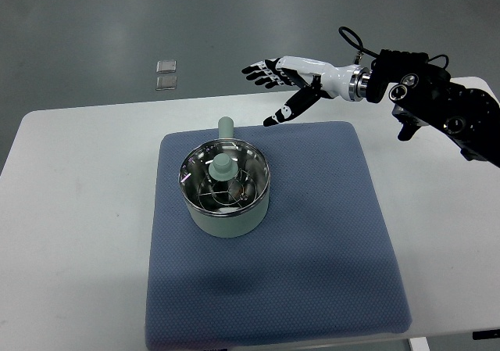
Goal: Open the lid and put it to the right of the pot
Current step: 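Move the right hand over the saucepan toward the lid knob, then lower the right hand and close its fingers around the green lid knob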
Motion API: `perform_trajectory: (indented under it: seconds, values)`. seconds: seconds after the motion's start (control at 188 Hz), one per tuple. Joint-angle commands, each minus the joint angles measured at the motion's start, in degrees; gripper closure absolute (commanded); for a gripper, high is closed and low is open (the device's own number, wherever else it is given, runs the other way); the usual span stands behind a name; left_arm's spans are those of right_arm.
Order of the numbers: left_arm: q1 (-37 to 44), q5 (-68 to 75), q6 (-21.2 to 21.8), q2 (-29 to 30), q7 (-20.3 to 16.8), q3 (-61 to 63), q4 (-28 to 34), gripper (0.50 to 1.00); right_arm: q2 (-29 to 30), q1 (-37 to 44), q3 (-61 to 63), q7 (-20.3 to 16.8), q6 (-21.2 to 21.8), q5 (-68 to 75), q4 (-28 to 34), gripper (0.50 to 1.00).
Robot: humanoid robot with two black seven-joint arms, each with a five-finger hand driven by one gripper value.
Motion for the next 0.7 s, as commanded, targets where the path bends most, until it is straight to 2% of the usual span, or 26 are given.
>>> perform_trajectory:
  seconds: [0.0, 0.207, 0.435, 0.695]
  values:
    - [0.00, 0.00, 0.01, 0.00, 0.00, 0.02, -0.01, 0.500, 0.59, 5.31, -5.99, 1.40, 1.20, -2.04, 0.17, 0.570]
    - [0.00, 0.00, 0.01, 0.00, 0.00, 0.02, -0.01, 0.500, 3.22, 13.66, -15.75, 2.37, 3.22, -9.16, 2.10, 0.570]
    - [0.00, 0.00, 0.01, 0.00, 0.00, 0.02, -0.01, 0.500, 6.74, 14.72, -16.45, 2.37, 5.77, -18.12, 4.38, 0.572]
    - [0.00, 0.00, 0.01, 0.00, 0.00, 0.02, -0.01, 0.500, 7.62, 16.48, -16.45, 2.37, 5.51, -19.27, 8.25, 0.572]
